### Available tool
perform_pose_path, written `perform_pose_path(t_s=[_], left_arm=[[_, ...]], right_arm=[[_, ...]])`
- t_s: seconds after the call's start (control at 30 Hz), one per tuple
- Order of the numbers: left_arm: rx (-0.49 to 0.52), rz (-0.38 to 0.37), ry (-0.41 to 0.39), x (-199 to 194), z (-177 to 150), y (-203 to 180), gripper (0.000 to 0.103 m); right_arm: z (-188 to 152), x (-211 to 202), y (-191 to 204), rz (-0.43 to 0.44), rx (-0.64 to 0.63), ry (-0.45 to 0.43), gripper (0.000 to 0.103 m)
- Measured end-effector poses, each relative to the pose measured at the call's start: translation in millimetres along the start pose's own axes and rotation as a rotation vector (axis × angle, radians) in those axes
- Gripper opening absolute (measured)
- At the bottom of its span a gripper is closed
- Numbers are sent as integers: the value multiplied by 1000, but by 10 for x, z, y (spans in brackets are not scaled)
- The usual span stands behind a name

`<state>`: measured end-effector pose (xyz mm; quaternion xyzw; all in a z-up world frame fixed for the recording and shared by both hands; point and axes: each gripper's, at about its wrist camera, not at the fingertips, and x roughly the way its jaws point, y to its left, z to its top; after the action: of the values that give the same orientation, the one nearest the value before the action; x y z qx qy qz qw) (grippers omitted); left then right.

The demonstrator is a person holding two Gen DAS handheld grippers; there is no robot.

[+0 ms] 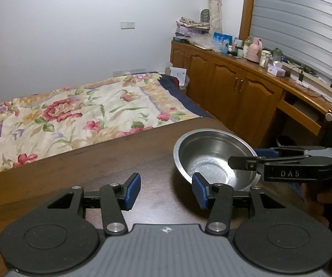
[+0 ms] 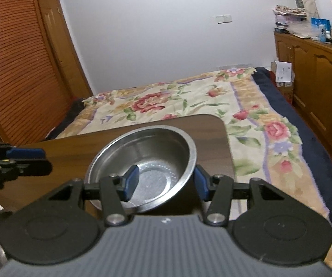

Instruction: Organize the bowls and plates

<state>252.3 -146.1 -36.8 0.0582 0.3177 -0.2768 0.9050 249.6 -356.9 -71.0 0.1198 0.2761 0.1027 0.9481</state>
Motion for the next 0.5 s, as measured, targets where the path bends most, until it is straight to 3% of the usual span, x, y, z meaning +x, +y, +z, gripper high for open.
perform_pose_path(t_s=[0.33, 0.5], left_arm=[[-38, -2, 36, 147, 37, 96, 52], [-49, -20, 61, 260, 99, 90, 45]], right_arm=[[-31, 106, 145, 31, 5, 2, 53], [-34, 122, 149, 36, 8, 5, 53]])
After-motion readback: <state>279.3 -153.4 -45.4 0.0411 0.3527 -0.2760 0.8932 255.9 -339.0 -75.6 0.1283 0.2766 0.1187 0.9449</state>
